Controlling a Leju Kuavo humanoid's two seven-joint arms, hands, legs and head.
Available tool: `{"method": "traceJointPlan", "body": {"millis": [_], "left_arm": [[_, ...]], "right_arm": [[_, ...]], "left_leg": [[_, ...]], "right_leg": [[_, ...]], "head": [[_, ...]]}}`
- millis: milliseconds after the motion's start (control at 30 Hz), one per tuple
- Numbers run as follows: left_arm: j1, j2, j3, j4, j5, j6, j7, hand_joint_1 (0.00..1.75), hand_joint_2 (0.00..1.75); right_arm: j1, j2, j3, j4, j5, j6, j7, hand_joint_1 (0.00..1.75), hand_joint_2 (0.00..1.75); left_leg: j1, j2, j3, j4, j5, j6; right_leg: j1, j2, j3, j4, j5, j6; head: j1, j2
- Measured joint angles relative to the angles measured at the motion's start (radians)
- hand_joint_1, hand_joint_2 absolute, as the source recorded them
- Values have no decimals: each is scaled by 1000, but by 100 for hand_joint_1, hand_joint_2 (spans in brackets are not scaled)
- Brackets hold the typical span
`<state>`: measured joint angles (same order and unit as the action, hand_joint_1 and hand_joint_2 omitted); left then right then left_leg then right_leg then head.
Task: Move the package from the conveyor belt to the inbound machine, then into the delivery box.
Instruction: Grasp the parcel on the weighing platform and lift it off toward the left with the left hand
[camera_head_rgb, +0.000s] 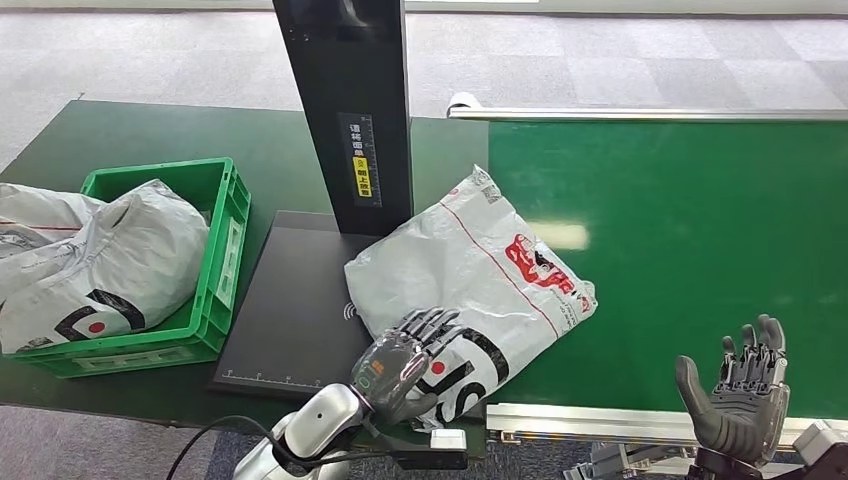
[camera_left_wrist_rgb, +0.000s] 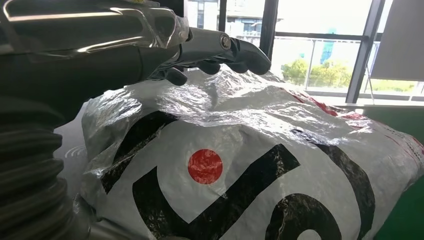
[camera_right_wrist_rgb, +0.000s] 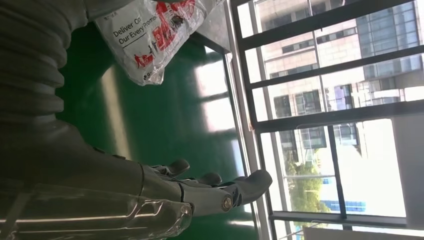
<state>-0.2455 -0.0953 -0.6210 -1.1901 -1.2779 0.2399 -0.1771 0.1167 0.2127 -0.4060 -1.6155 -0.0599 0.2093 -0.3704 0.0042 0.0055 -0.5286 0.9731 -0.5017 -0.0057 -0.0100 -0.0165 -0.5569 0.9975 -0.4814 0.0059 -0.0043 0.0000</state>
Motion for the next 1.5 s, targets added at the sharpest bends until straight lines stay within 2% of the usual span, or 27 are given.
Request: {"method": "traceJointPlan", "body": {"millis": [967, 1000, 1133, 1167, 1500], "left_arm": [[-29, -29, -10, 130, 32, 5, -40, 0, 175], [-31, -30, -12, 134, 37, 2, -43, 5, 175], [-36, -34, -17, 149, 67, -2, -59, 169, 175], [-35, -34, -17, 150, 76, -4, -63, 175, 175], [-34, -34, -17, 144, 109, -37, -70, 175, 175]], "right_arm": [[24, 23, -16, -33, -2, 8, 0, 0, 175], [24, 23, -16, -33, -2, 8, 0, 0, 175], [23, 25, -16, -35, -2, 5, 1, 0, 175], [23, 25, -16, -36, -2, 3, 1, 0, 175], [23, 26, -17, -41, -11, -1, 2, 0, 175]], "left_leg": [[0, 0, 1, 0, 0, 0], [0, 0, 1, 0, 0, 0], [0, 0, 1, 0, 0, 0], [0, 0, 1, 0, 0, 0], [0, 0, 1, 0, 0, 0]], "right_leg": [[0, 0, 1, 0, 0, 0], [0, 0, 1, 0, 0, 0], [0, 0, 2, 0, 0, 0], [0, 0, 2, 0, 0, 0], [0, 0, 2, 0, 0, 0]], "head": [[0, 0], [0, 0], [0, 0], [0, 0], [0, 0]]}}
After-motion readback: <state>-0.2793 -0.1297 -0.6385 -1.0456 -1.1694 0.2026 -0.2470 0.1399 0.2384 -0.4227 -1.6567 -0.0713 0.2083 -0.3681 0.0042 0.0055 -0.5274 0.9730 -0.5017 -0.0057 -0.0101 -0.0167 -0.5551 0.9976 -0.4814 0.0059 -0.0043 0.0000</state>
